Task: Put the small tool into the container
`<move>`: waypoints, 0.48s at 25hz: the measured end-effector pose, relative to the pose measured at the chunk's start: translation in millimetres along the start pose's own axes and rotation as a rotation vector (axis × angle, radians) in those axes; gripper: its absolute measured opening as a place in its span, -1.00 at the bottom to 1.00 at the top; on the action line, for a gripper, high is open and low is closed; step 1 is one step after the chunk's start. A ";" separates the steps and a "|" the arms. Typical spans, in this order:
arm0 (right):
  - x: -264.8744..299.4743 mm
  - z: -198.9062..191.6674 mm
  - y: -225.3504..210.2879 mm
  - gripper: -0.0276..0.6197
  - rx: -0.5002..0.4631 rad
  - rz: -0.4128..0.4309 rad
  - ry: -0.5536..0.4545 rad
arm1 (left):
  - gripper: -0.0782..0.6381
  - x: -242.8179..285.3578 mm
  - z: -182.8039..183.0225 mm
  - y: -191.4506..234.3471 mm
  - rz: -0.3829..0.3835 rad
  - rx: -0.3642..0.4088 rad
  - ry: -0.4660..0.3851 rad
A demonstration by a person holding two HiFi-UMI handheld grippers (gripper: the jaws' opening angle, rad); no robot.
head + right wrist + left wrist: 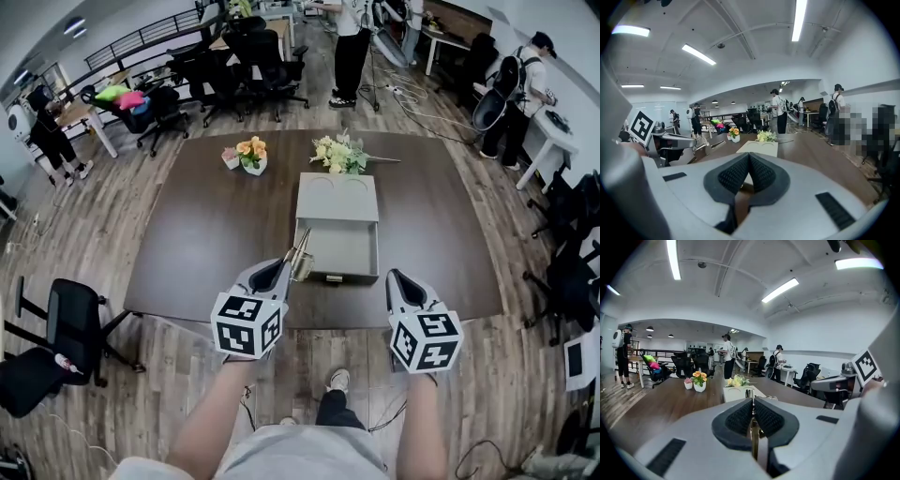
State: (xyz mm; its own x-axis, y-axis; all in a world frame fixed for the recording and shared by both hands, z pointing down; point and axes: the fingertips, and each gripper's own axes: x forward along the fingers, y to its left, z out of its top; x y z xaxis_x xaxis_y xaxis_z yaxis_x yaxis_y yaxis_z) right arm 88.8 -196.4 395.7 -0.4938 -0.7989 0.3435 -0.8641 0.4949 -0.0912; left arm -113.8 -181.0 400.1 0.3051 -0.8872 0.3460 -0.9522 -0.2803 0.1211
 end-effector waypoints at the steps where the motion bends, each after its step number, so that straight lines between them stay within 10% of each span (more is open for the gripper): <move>1: 4.9 1.8 -3.3 -0.91 0.000 0.007 0.002 | -0.75 4.5 1.0 0.2 0.005 0.000 0.004; 12: 46.9 15.0 -34.6 -0.91 -0.006 0.075 0.015 | -0.75 45.5 16.6 4.0 0.057 -0.012 0.018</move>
State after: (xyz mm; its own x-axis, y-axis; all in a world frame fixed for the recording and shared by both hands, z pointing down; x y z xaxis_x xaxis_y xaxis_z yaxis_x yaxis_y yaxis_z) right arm 94.1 -256.0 401.0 -0.5554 -0.7543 0.3501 -0.8243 0.5550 -0.1120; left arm -103.8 -228.6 400.9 0.2505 -0.8950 0.3692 -0.9680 -0.2248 0.1116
